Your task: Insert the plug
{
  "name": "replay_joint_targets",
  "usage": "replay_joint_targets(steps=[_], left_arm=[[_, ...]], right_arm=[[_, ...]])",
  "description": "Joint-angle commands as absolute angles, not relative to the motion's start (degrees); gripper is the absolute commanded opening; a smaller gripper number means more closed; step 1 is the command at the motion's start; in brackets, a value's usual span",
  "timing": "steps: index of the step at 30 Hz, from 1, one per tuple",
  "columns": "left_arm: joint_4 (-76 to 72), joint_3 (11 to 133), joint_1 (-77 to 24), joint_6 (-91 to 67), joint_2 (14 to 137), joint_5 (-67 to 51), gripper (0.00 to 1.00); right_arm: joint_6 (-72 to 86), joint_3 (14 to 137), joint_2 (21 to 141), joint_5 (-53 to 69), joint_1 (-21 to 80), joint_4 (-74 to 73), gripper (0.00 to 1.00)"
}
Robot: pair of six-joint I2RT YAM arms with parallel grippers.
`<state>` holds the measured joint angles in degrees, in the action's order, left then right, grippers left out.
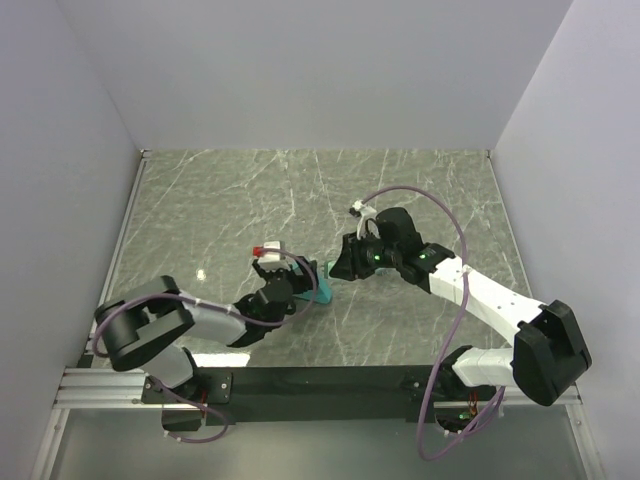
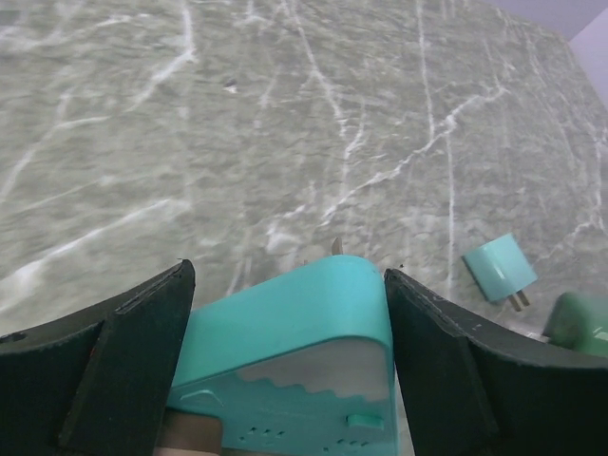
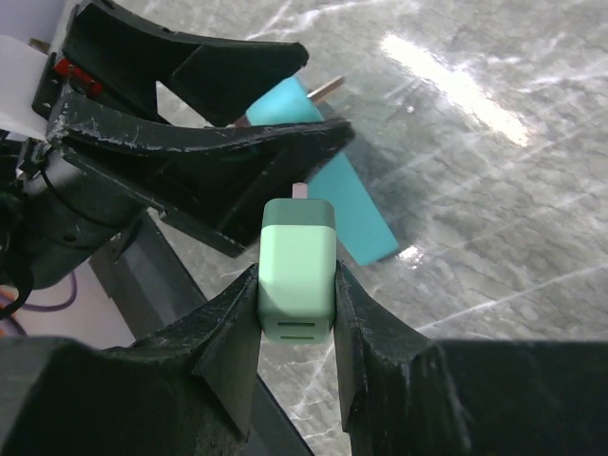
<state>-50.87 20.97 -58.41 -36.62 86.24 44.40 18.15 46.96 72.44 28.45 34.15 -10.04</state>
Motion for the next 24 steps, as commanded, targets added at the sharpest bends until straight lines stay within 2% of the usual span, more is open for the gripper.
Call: replay_joint_targets(steps=[1, 6, 13, 24], left_arm=[[-48.3, 23.2, -57.3, -38.7, 91.1, 38.7, 0.86], [-50.0, 26.6, -51.7, -37.4, 94.8, 31.7, 0.90], [-43.9, 34.2, -48.7, -35.8, 97.1, 25.5, 0.93], [-40.6, 41.6, -43.3, -34.3, 98.2, 15.4, 0.96]], right_arm=[[17.5, 46.4, 70.9, 26.1, 33.7, -8.7, 0.00], [18.1, 46.2, 69.6, 21.3, 33.5, -9.9, 0.00], [19.0, 46.5, 67.1, 16.8, 33.2, -12.6, 0.00], [18.5, 47.9, 67.2, 17.2, 33.3, -17.0, 0.00]])
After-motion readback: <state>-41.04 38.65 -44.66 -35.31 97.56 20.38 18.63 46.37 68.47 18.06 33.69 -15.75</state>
